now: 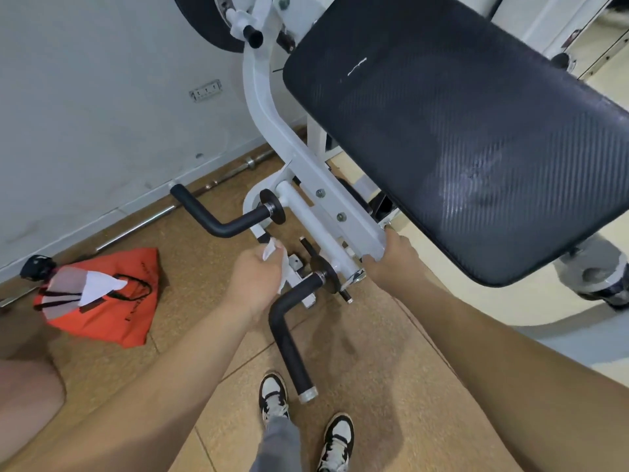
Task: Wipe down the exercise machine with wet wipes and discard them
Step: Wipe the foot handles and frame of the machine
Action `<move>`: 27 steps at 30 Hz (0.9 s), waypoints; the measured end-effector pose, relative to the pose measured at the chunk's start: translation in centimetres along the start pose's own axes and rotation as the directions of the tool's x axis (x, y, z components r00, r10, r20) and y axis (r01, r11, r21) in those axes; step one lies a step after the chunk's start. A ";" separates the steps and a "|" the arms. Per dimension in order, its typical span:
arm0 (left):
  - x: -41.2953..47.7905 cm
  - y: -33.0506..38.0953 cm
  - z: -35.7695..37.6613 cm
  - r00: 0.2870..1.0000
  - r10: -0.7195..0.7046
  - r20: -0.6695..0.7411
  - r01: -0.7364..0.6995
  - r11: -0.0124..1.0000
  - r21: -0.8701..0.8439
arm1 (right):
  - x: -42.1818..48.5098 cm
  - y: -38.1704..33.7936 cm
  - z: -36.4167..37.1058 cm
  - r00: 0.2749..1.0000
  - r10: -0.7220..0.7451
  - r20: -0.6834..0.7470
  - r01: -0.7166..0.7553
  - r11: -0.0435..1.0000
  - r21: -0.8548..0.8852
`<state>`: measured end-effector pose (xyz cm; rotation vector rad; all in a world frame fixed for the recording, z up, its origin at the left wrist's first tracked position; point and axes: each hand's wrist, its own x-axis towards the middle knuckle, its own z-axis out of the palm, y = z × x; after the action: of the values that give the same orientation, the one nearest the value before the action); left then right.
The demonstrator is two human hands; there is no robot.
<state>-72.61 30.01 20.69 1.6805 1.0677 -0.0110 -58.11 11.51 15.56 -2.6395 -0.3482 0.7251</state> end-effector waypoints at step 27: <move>2.9 -11.1 7.7 0.897 0.317 0.309 -0.411 0.335 0.848 | 5.7 1.8 1.9 0.992 -0.106 -0.074 0.078 0.947 -0.313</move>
<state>-74.26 25.88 7.58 2.8784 0.5436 -0.4554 -54.10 12.36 10.84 -2.9132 -0.6000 0.5568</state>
